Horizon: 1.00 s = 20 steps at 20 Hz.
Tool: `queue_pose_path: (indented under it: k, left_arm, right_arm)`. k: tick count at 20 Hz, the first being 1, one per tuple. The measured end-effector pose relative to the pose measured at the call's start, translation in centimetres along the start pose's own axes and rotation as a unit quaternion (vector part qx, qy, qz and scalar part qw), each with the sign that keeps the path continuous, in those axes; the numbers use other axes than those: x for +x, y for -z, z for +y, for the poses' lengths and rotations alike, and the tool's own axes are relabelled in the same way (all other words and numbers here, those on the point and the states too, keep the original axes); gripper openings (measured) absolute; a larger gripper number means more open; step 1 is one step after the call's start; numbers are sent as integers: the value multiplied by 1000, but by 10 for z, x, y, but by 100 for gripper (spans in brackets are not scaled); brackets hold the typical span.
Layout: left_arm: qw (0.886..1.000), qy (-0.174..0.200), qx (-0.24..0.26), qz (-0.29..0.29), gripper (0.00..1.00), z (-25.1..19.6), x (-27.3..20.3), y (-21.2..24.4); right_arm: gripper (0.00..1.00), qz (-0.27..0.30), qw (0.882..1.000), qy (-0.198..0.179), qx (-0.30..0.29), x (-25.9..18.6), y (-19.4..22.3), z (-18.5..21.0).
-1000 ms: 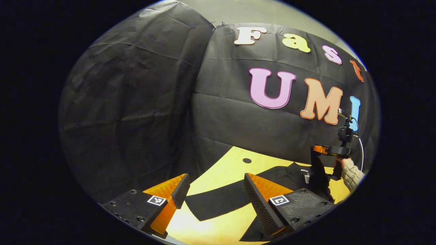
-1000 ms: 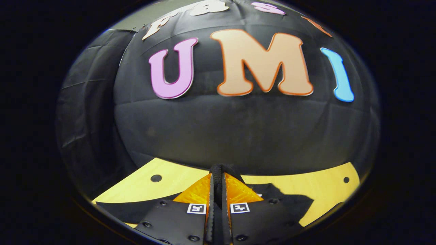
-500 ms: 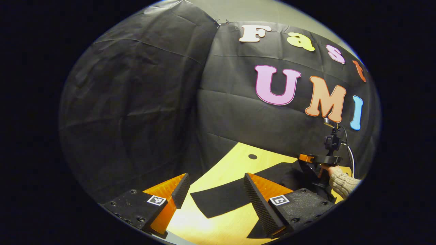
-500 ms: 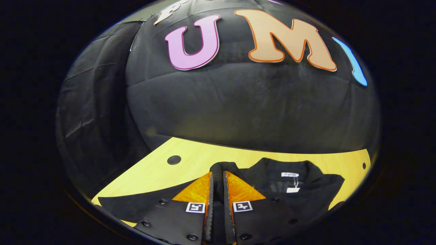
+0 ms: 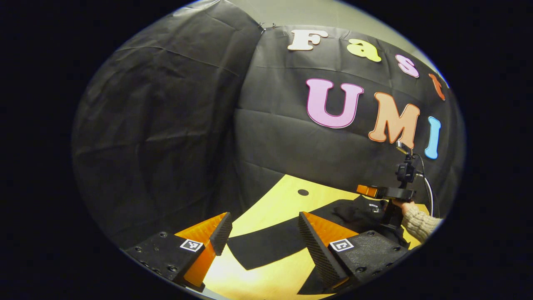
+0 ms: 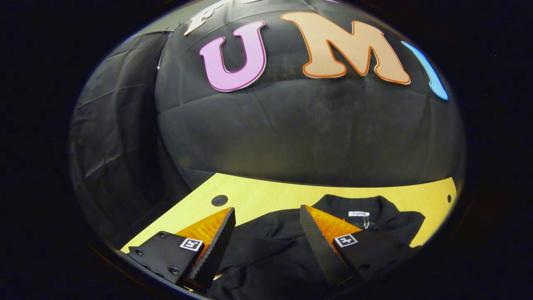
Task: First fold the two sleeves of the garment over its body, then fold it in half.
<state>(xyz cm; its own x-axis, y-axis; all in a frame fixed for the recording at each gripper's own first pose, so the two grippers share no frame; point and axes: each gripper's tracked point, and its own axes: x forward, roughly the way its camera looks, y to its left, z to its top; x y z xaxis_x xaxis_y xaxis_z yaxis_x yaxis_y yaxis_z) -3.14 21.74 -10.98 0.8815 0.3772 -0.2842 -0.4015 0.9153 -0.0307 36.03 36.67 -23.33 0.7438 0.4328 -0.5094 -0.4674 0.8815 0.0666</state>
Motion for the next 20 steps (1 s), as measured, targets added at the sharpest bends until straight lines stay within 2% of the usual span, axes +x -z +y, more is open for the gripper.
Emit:
queue_pose_path:
  k: [6, 7, 8, 10, 13, 15, 17, 18, 20]
  left_arm:
    - [999, 15, 27, 25, 94, -10, 18, 29]
    - [999, 15, 35, 28, 94, -10, 20, 36]
    - [998, 16, 43, 34, 94, -12, 25, 43]
    - [997, 17, 61, 45, 94, -14, 33, 58]
    - [995, 16, 63, 75, 94, -10, 42, 85]
    - [993, 12, 58, 101, 95, -4, 46, 107]
    - [992, 5, 61, 115, 96, 3, 53, 124]
    - [990, 2, 66, 123, 96, 5, 57, 133]
    - [987, -3, 78, 140, 96, 10, 58, 152]
  right_arm:
    - [98, -59, 998, 36, -11, -80, -31, -32]
    - [94, -66, 997, 46, -9, -97, -31, -40]
    - [98, -74, 996, 58, -5, -117, -32, -49]
    - [94, -94, 992, 82, 5, -154, -34, -68]
    - [98, -115, 985, 125, 24, -215, -29, -102]
    - [98, -127, 978, 167, 18, -255, -27, -132]
    - [93, -141, 965, 222, 8, -295, -21, -162]
    - [97, -151, 959, 242, 11, -312, -19, -172]
    - [95, -161, 948, 273, 35, -345, -7, -187]
